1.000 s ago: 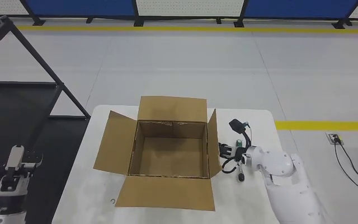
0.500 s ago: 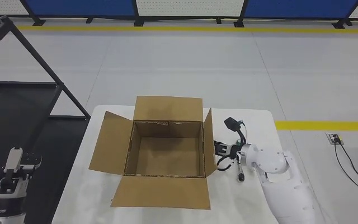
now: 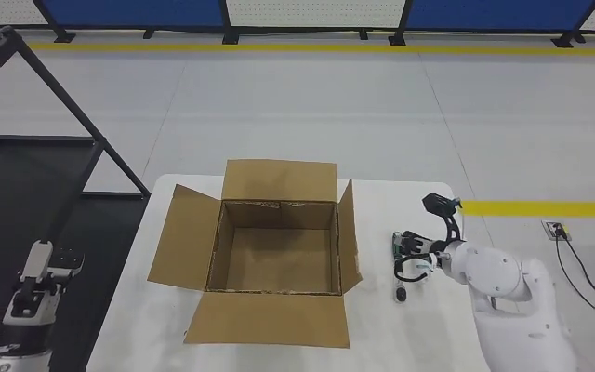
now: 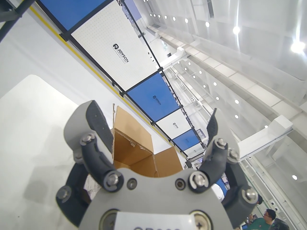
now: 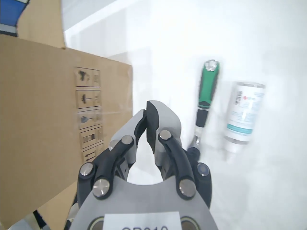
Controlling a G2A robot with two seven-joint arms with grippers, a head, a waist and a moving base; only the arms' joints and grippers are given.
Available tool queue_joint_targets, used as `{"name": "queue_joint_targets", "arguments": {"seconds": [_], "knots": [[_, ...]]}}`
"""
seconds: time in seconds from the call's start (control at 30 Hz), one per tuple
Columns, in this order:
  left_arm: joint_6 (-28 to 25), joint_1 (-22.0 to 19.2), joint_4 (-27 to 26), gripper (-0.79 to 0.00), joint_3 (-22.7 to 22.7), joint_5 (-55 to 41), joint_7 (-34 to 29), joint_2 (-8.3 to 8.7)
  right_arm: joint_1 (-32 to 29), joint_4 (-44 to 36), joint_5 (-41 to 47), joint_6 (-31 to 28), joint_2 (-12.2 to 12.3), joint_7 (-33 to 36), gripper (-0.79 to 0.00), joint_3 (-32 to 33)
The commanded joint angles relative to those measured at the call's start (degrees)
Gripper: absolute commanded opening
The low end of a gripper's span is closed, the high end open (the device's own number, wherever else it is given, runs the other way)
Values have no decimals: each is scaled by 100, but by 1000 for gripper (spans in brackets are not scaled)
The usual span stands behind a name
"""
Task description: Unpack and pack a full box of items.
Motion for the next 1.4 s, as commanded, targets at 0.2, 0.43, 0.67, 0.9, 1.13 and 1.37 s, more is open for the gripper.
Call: {"name": "queue_joint_targets", "arguments": {"seconds": [0.2,0.43,0.67,0.9,1.13,1.37], "knots": [[44,-55,9,0,56,54,-67,14,107,361,-754,417,38,85,-483,-323],[83,-71,-21,0,52,67,-79,23,205,671,-893,414,59,252,-474,-511],[88,-61,-53,0,66,86,-88,29,379,1052,-1153,497,57,336,-499,-791],[71,-40,-52,0,40,40,-80,32,513,1375,-1156,549,37,350,-517,-1004],[34,-1,-51,0,10,-9,-61,31,612,1584,-1191,618,15,283,-529,-1188],[-15,47,-76,0,-39,-96,-83,32,653,1649,-1287,691,8,274,-573,-1307]]}}
